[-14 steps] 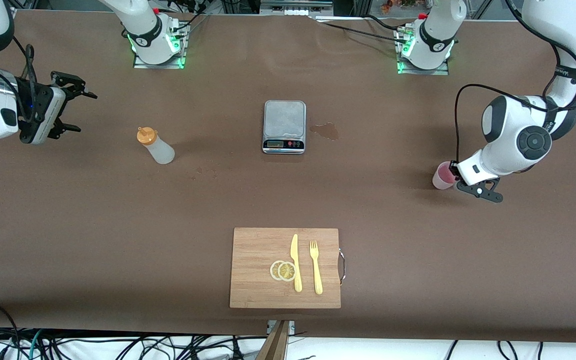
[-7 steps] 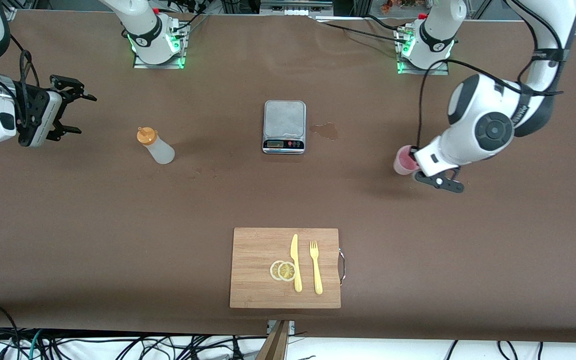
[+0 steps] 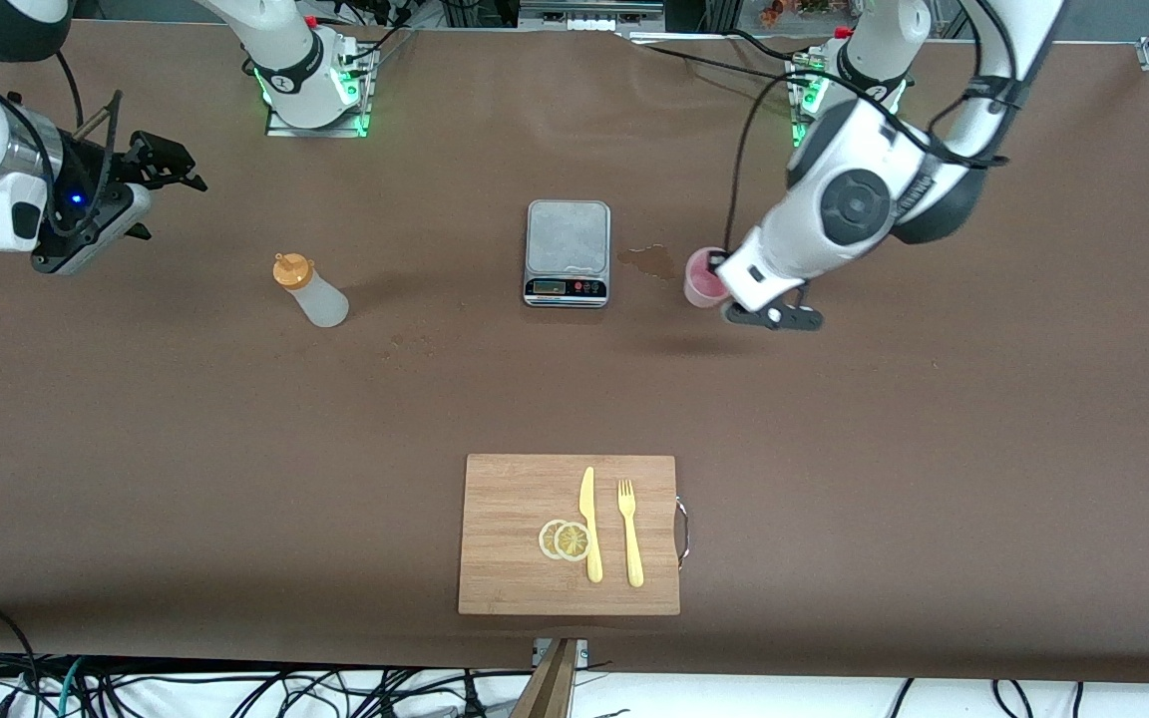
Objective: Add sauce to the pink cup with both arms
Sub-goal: 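Carry the pink cup with the left gripper onto the scale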
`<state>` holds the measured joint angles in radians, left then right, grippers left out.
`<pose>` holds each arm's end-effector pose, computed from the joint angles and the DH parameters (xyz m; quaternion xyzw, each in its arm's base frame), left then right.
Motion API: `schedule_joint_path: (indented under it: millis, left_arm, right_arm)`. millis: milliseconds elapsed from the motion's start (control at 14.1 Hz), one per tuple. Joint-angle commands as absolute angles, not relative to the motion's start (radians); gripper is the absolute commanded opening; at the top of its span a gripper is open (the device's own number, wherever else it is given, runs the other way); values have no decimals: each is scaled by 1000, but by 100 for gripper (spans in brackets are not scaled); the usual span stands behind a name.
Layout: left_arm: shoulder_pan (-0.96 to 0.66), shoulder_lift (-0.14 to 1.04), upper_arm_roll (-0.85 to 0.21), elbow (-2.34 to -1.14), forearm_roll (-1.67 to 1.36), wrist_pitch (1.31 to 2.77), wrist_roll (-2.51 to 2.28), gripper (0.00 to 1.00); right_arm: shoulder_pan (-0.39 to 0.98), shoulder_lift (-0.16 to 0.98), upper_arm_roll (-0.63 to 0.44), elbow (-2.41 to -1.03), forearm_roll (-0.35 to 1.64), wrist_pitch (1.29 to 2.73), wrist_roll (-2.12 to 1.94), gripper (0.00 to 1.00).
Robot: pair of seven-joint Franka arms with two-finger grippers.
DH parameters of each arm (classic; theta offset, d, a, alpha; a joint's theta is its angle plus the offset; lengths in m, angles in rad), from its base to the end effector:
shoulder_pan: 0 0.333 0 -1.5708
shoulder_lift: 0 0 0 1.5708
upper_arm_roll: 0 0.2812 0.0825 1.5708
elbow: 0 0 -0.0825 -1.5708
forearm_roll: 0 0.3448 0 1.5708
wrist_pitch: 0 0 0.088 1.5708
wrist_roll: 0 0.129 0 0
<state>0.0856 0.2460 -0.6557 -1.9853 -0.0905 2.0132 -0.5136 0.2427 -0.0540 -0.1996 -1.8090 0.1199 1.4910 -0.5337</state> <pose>0.4464 -0.2874 0.3220 0.9899 -0.0043 -0.1312 0.0537 0.4718 0.0350 0.4893 -0.9489 -0.2791 0.1122 0.0952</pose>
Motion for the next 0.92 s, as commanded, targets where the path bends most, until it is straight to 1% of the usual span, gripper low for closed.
schedule_joint_path:
  millis: [0,213,426,782,853]
  left_arm:
    - [69,273,-730,-1983,-110,2071,-671,0]
    - [-65,328,-730,-1990,-98,2199,-877,0]
    - [-194,406,-721,-1996,-87,2302,-1007,0]
    - [-244,466,-721,-1994,6,2316,-1107,0]
    - [-244,468,-721,-1994,24,2316,-1109,18]
  right_arm:
    - [241,-61,-196,-1786,83,1466,-425,100]
    - [241,-61,-178,-1770,54,1459,-327,100]
    - [241,-58,-178,-1756,43,1463,-342,100]
    - [241,-57,-178,-1759,46,1457,-344,100]
    - [241,-57,-178,-1759,46,1457,-344,100]
